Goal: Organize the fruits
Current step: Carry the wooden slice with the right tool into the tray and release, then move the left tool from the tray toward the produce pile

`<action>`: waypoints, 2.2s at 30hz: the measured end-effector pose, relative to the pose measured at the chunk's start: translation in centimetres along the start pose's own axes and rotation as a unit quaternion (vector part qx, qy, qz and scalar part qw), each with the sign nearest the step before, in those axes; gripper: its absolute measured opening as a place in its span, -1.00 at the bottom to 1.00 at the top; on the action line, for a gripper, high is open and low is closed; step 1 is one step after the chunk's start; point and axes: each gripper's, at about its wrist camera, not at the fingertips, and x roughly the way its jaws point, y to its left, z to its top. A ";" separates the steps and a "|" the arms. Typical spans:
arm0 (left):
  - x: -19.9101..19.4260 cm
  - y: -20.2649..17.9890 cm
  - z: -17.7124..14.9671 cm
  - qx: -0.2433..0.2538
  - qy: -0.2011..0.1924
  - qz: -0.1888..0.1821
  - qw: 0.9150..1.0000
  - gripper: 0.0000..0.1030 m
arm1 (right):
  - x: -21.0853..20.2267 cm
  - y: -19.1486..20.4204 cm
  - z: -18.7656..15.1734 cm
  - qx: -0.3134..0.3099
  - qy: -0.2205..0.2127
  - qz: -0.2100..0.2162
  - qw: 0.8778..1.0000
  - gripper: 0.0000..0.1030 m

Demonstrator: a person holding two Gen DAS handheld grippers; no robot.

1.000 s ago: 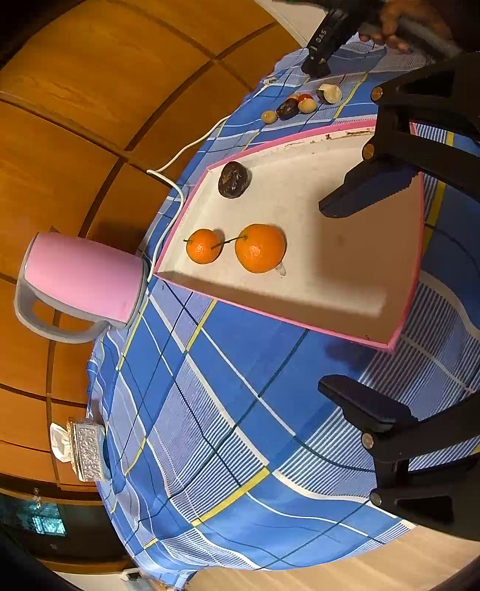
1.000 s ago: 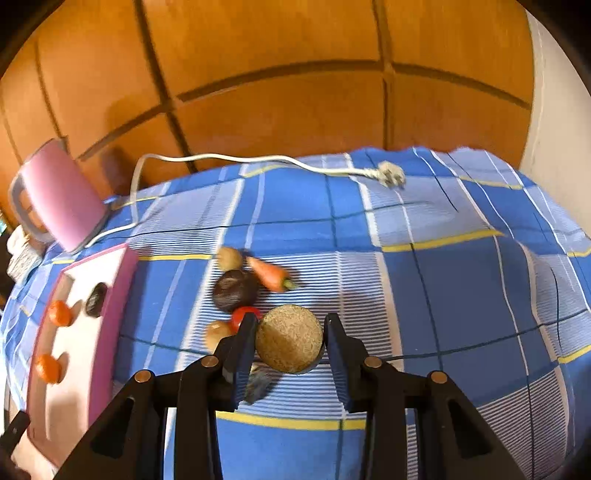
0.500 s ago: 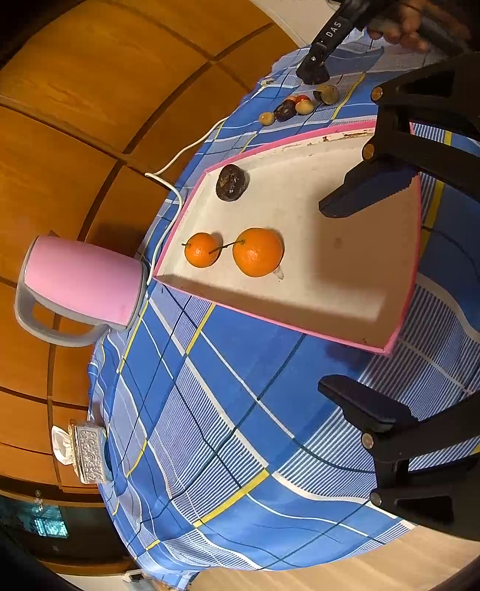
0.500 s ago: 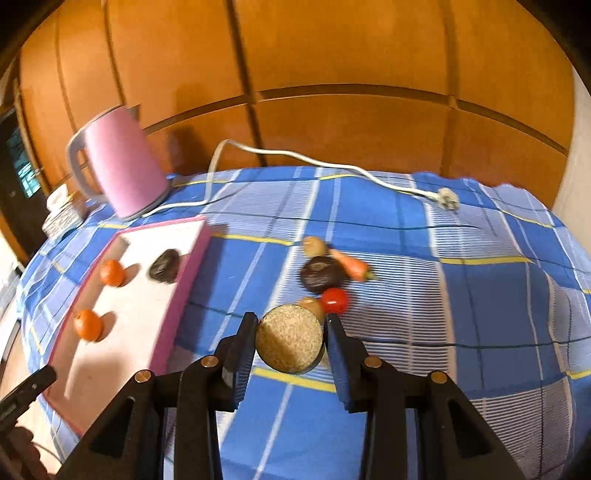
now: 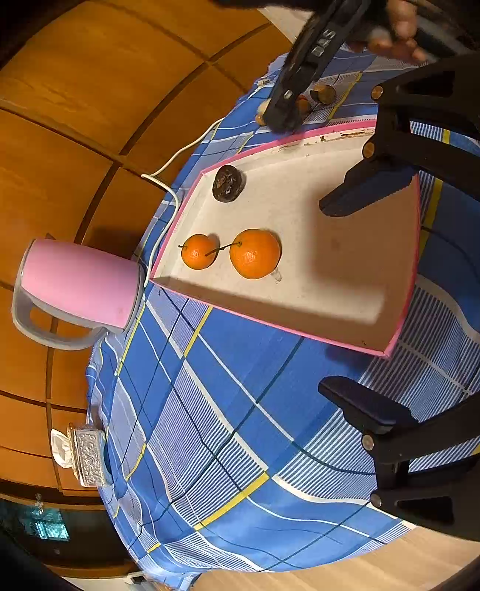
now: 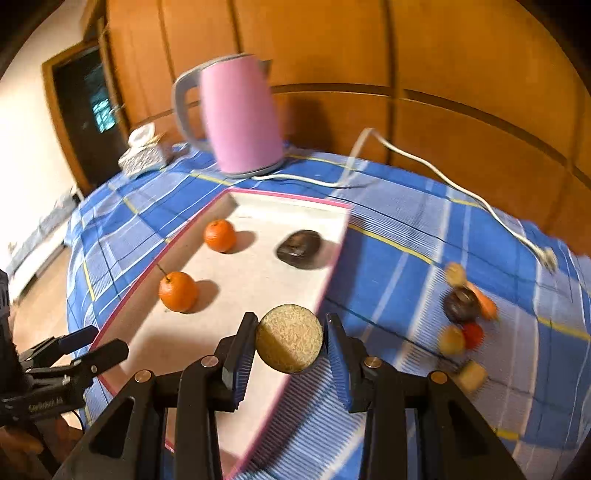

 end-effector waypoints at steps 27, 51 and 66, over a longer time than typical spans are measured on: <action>0.5 -0.1 -0.1 0.007 0.009 -0.004 1.000 0.73 | 5.2 0.9 2.3 -0.015 0.021 -0.015 1.000 -0.09; -0.3 -1.0 -0.1 0.024 -0.005 -0.016 1.000 0.75 | -5.4 -12.7 -11.2 0.184 0.001 -0.181 0.966 0.05; -1.4 -8.8 2.8 0.105 -0.010 -0.089 0.990 0.78 | -5.7 -15.7 -14.0 0.214 -0.029 -0.249 0.944 0.29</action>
